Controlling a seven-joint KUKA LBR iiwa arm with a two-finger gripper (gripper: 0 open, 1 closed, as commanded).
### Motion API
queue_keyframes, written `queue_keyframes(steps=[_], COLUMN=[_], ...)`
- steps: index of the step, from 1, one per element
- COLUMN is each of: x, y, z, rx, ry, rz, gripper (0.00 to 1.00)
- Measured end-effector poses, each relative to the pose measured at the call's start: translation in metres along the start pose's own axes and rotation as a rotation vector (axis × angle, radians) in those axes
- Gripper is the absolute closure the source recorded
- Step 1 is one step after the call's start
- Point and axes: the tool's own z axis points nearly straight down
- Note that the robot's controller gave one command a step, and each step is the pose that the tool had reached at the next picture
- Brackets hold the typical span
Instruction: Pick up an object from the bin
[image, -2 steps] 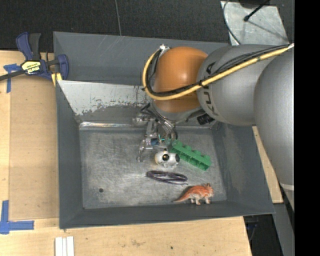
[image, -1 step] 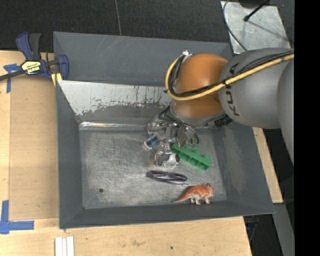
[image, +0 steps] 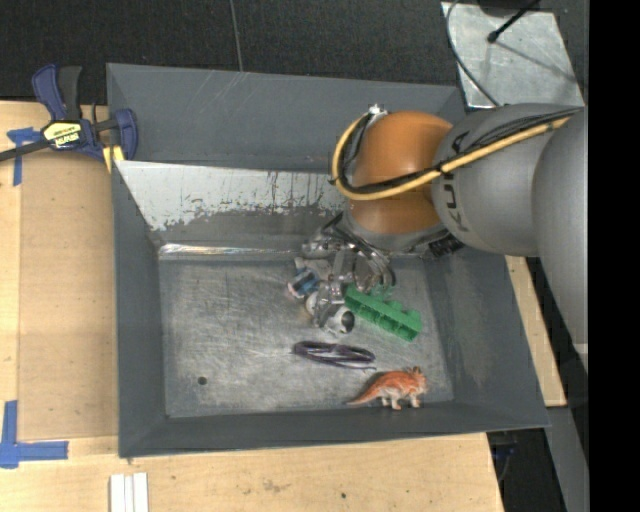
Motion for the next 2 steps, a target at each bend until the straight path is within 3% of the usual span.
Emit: queue_keyframes(steps=[1, 2], x=[-0.0236, -0.0236], y=[-0.0414, -0.0413], z=[-0.0071, -0.0071], rx=[-0.004, -0.004], ry=[-0.003, -0.003], rz=[0.181, 0.181], gripper=[1.0, 1.0])
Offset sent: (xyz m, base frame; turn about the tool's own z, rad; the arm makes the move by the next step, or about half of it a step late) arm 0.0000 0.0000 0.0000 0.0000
